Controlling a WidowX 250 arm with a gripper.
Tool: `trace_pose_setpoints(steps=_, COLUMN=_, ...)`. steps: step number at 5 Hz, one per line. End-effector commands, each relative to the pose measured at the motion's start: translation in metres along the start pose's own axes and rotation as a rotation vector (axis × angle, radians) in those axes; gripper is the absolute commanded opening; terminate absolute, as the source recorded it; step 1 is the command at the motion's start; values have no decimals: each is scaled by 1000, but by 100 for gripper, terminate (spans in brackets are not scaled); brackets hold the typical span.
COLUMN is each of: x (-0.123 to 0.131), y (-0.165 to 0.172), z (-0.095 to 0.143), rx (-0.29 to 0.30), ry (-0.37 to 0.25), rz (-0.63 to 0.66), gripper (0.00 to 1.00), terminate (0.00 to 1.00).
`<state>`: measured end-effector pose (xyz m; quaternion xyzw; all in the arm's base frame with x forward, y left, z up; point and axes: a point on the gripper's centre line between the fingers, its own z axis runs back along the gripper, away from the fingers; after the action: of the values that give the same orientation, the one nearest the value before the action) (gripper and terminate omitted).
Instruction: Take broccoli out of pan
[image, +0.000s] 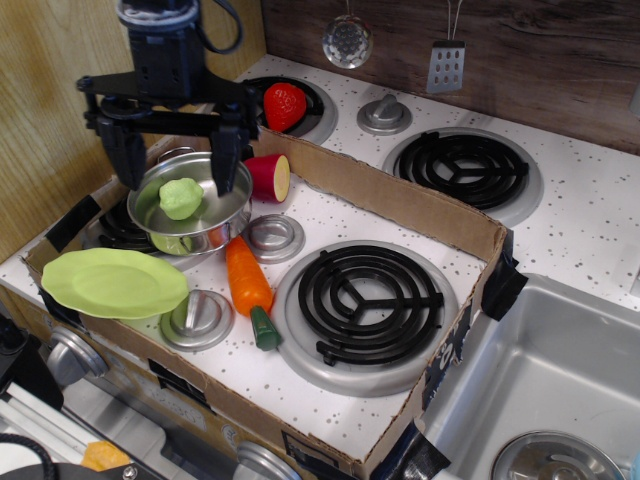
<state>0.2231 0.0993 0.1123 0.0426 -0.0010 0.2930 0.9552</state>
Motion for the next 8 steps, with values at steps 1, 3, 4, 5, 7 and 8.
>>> trace_pose_setpoints(steps=1, x=42, y=34, z=-17, rx=30, ry=-45, rz=318, gripper=100, terminate=0)
trace_pose_setpoints(steps=3, x=65, y=39, z=-37, rx=16, ry=-107, rz=405, gripper=100, terminate=0)
trace_pose_setpoints(steps=4, x=76, y=35, z=-42, rx=17, ry=-151, rz=379, gripper=100, terminate=0)
trace_pose_setpoints(steps=5, x=83, y=32, z=-49, rx=-6, ry=-158, rz=370, gripper=100, terminate=0)
trace_pose_setpoints(steps=7, x=80, y=21, z=-55, rx=-18, ry=-164, rz=395, gripper=100, terminate=0)
trace_pose_setpoints(steps=8, x=78, y=20, z=-62, rx=-38, ry=-153, rz=399, gripper=100, terminate=0)
